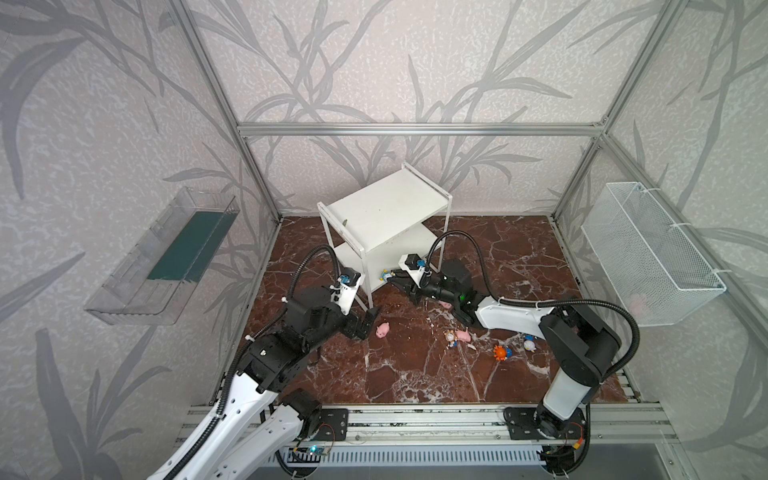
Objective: Place and organize the plastic toys onto the shelf
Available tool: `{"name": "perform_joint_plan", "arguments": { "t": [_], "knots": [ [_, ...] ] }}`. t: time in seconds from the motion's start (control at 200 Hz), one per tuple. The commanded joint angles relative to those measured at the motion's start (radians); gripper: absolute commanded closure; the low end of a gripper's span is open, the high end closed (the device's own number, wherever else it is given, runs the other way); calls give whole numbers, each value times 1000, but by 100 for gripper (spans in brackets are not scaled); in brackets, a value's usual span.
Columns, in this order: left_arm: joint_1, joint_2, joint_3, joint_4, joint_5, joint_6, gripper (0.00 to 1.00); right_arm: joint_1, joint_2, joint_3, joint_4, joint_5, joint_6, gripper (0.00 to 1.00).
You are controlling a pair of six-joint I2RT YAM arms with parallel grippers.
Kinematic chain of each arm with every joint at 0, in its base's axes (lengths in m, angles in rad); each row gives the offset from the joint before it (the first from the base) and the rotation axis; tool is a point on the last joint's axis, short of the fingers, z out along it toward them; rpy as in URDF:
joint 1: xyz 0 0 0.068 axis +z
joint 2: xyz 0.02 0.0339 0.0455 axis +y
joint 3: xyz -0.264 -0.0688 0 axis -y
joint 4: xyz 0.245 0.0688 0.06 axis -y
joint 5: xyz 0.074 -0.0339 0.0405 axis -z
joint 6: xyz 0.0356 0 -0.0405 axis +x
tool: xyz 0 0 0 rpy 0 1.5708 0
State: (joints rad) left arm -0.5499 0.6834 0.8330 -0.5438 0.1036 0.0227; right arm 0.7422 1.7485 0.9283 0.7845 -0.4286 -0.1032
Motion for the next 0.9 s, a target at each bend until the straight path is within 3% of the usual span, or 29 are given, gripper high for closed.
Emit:
{"name": "perform_joint_plan", "arguments": {
  "t": [0.0, 0.335, 0.48, 0.9],
  "knots": [
    [7, 2, -1, 23, 11, -5, 1, -6, -26, 29, 26, -16, -10, 83],
    [10, 6, -2, 24, 15, -6, 1, -9, -35, 27, 22, -33, -12, 83],
    [13, 4, -1, 23, 34, -7, 1, -9, -108, -19, 31, -47, -6, 83],
    [21, 28, 9, 27, 254, -23, 1, -7, -362, -192, -33, -132, -12, 83]
  ]
}}
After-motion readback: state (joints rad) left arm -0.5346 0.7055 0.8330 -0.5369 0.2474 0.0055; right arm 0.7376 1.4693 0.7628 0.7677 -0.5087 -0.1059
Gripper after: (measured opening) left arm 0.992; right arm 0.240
